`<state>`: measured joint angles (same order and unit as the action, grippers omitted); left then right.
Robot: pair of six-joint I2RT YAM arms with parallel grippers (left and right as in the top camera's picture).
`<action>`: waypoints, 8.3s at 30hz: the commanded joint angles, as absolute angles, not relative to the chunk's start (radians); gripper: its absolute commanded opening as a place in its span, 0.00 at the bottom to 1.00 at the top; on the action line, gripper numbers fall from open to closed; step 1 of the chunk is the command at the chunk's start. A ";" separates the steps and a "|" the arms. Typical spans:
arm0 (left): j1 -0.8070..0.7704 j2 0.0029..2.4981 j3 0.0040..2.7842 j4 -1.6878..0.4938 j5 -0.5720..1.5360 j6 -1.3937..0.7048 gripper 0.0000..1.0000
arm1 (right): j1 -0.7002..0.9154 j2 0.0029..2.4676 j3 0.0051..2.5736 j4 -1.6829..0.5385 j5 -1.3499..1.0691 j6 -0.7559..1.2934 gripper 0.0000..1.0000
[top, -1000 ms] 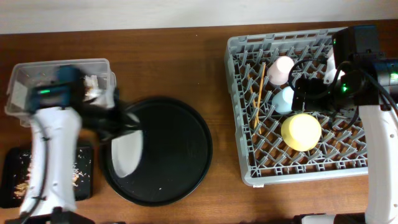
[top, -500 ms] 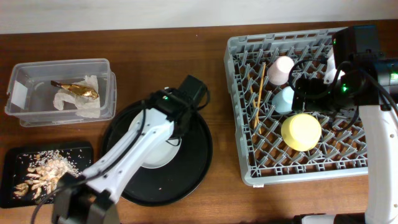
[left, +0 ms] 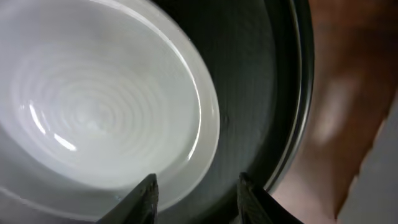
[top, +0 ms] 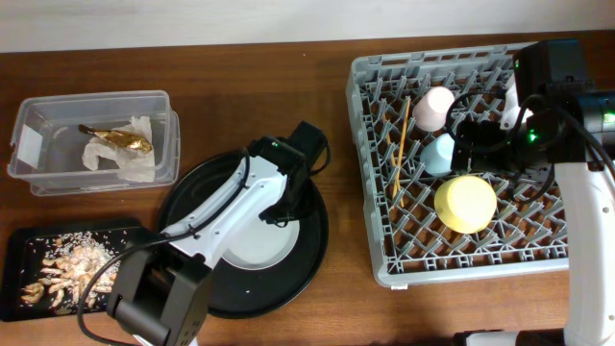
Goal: Sort waste into correct bins and load items into the dishwasher rack
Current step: 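Set the empty white plate back onto the black round tray, then reach the right gripper to the white plate and grasp its rim, then carry the plate to the rack and stand it upright at the back, then release the plate and withdraw the right gripper from the rack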
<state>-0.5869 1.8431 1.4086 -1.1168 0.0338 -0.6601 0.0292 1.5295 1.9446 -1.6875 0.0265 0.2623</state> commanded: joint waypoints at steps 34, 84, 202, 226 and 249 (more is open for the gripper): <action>0.325 1.594 1.890 -1.647 -0.207 -0.570 0.99 | 0.384 1.600 1.738 -1.278 -0.472 0.272 0.88; 0.324 1.594 1.889 -1.647 -0.207 -0.570 0.99 | 0.384 2.028 2.205 -1.559 0.263 0.588 0.04; 0.324 1.594 1.890 -1.647 -0.207 -0.570 0.99 | 0.026 0.003 0.006 -0.080 0.023 0.007 0.98; 0.324 1.594 1.889 -1.650 -0.207 -0.570 0.99 | 0.026 0.003 0.006 -0.080 0.023 0.007 0.98; 0.092 0.797 0.545 -0.602 -0.224 -0.469 0.99 | 0.026 0.004 0.006 -0.080 0.023 0.007 0.98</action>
<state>0.1143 0.8989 0.7479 -0.7528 -0.2634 -0.4934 0.0330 0.0113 0.0128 -0.0746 0.0181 0.0147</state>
